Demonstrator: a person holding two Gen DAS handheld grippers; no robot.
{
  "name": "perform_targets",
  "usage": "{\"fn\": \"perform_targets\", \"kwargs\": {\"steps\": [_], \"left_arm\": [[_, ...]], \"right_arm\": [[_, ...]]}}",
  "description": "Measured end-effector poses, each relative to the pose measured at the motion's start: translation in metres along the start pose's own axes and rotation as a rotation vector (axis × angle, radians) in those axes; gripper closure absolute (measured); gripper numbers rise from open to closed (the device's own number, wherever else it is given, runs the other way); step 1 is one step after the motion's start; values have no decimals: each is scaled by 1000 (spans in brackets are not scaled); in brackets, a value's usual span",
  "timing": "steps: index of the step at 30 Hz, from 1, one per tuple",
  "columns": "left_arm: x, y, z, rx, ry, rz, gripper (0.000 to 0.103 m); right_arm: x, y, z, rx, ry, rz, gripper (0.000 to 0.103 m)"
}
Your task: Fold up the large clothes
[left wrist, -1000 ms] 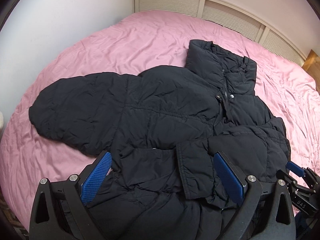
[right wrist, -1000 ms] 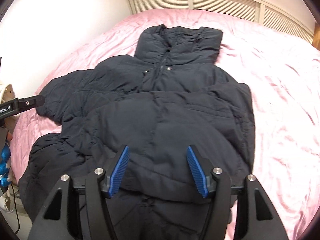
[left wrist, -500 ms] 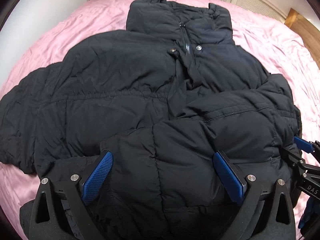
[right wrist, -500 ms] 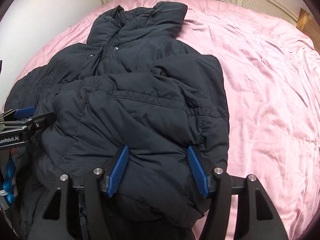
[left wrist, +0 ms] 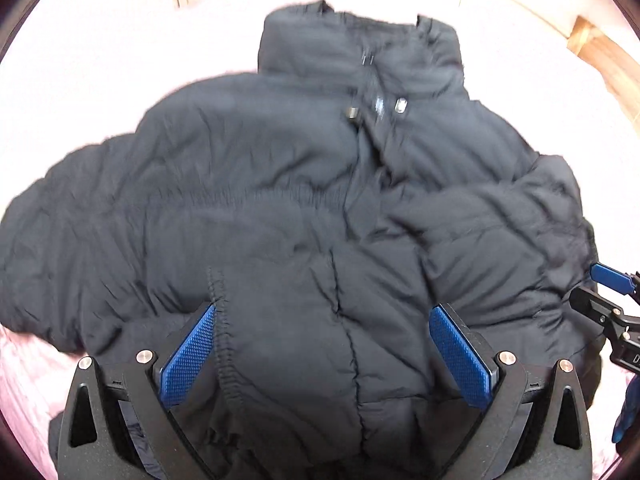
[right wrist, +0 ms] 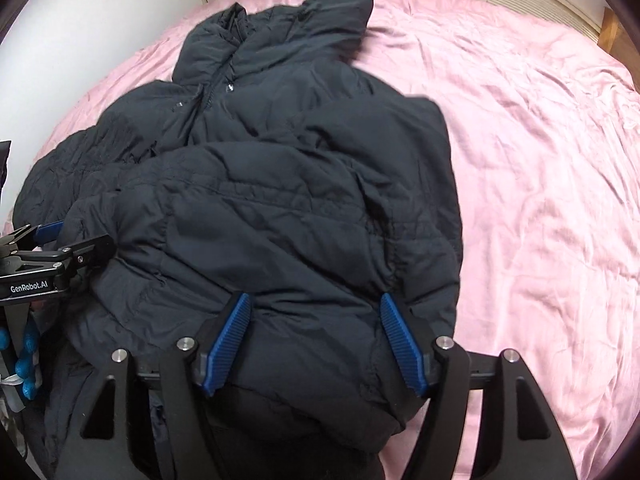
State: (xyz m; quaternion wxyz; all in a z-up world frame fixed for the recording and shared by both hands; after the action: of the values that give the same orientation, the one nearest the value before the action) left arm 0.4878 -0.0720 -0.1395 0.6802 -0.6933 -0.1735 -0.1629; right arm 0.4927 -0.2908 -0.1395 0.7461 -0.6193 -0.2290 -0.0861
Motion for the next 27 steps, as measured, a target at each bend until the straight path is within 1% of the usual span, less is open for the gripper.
{"fn": "perform_targets", "kwargs": {"steps": [2, 4, 6, 8, 10, 13, 15, 18, 20, 22, 27], "left_arm": [[12, -5, -6, -21, -6, -23, 1], [22, -1, -12, -33, -9, -28, 1], [31, 8, -20, -25, 4, -23, 1], [28, 23, -25, -7, 25, 1, 1], [30, 41, -30, 18, 45, 25, 1], [18, 63, -27, 11, 40, 52, 0], [13, 68, -26, 13, 41, 47, 0], [11, 69, -27, 20, 49, 42, 0], [13, 65, -27, 14, 42, 46, 0], [12, 50, -23, 11, 31, 37, 1], [-4, 3, -7, -10, 16, -3, 1]], "right_arm": [[17, -15, -2, -5, -6, -46, 37], [37, -19, -6, -19, -12, -69, 37], [53, -10, -11, -37, -14, -72, 37], [62, 7, -15, -55, -18, -55, 37], [61, 28, -18, -62, -14, -19, 36], [49, 53, -18, -68, -22, 24, 35], [40, 64, -17, -74, -24, 33, 33], [34, 70, -17, -74, -11, 35, 32], [33, 66, -19, -79, -10, 41, 32], [34, 56, -18, -81, -9, 37, 32], [27, 9, -8, -66, -6, -12, 32]]}}
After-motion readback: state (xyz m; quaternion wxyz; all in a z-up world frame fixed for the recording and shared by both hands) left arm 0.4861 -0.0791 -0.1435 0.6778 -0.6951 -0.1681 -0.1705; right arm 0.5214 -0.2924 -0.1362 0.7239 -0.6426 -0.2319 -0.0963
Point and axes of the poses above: each gripper's, at about its wrist camera, not at the fingertips, and y roughly the way its jaws point, z to its left, x to its top, the point moved 7 cm from there along y, roughly the way its jaws point, and after that the axes turned 1 degree about x, right-handed, at the moved point
